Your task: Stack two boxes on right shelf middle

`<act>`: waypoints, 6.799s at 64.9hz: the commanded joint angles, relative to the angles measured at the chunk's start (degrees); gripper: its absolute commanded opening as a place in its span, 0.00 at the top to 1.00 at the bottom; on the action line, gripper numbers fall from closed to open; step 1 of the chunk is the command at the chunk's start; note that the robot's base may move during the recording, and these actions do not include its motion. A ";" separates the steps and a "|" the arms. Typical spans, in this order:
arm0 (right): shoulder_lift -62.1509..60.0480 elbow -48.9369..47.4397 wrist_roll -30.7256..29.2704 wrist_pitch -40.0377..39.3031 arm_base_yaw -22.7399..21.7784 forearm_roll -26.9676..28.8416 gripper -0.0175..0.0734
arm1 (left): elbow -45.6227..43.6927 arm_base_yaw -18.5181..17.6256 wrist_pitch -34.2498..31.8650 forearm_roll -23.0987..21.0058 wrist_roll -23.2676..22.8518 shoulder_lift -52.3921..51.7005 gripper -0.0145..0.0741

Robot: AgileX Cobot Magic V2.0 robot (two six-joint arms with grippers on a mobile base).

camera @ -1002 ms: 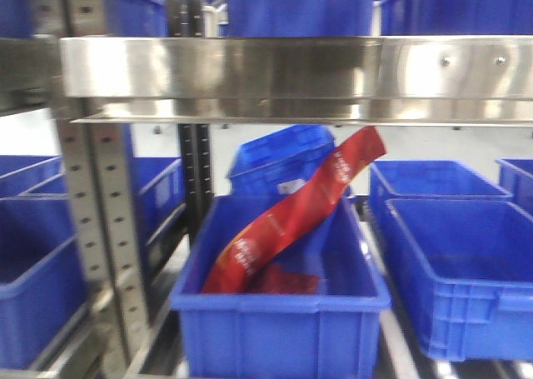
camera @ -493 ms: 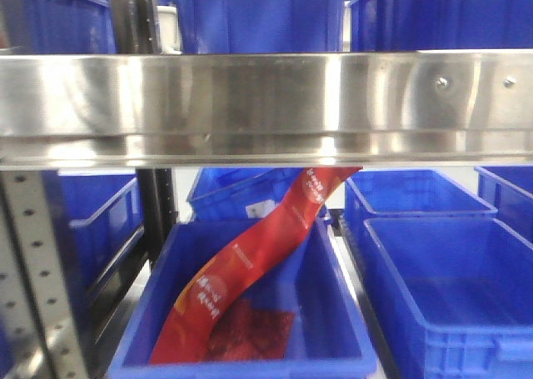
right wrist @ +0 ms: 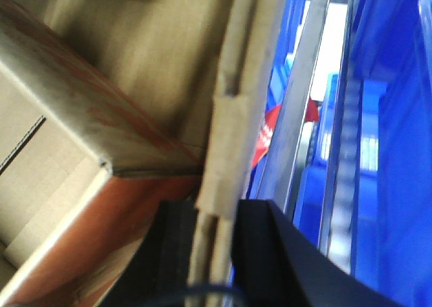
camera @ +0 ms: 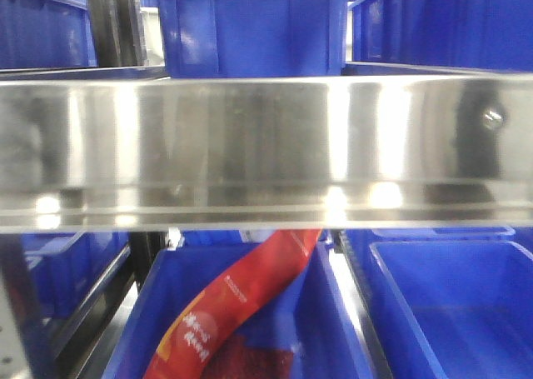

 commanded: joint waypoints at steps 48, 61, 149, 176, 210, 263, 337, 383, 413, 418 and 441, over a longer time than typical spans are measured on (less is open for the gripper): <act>-0.48 -0.45 -0.27 -2.15 -0.46 -1.91 0.99 | -0.90 0.08 -2.64 0.27 0.49 -0.97 0.96; -0.48 -0.45 -0.27 -2.15 -0.46 -1.91 0.99 | -0.90 0.08 -2.64 0.27 0.49 -0.97 0.96; 5.20 3.11 -0.27 2.46 -0.46 5.06 0.99 | -0.68 0.08 1.10 10.76 0.49 5.61 0.96; 8.29 7.45 -0.27 0.84 -0.46 4.95 0.96 | 3.36 0.08 1.10 10.02 0.49 10.93 0.83; 5.34 7.45 -0.27 0.15 -0.46 4.65 0.18 | 3.64 0.08 1.10 10.28 0.49 5.99 0.30; -32.27 40.31 -5.76 -17.27 -0.46 -0.27 0.99 | 48.89 0.08 -26.11 10.17 0.49 -36.71 0.96; -60.98 74.62 -7.43 -39.87 -0.46 -0.27 0.99 | 83.87 0.08 -47.65 6.89 0.49 -71.80 0.96; -60.98 74.62 -7.43 -39.87 -0.46 -0.27 0.99 | 104.67 20.93 -66.72 3.56 1.28 -80.16 0.96; -60.98 74.62 -7.43 -39.76 -0.46 -0.27 0.99 | 109.58 21.25 -71.72 4.90 1.28 -80.16 0.96; -60.98 74.62 -7.43 -39.76 -0.46 -0.27 0.99 | 109.58 21.25 -71.72 4.90 1.28 -80.16 0.96; -60.98 74.62 -7.43 -39.76 -0.46 -0.27 0.99 | 109.58 21.25 -71.72 4.90 1.28 -80.16 0.96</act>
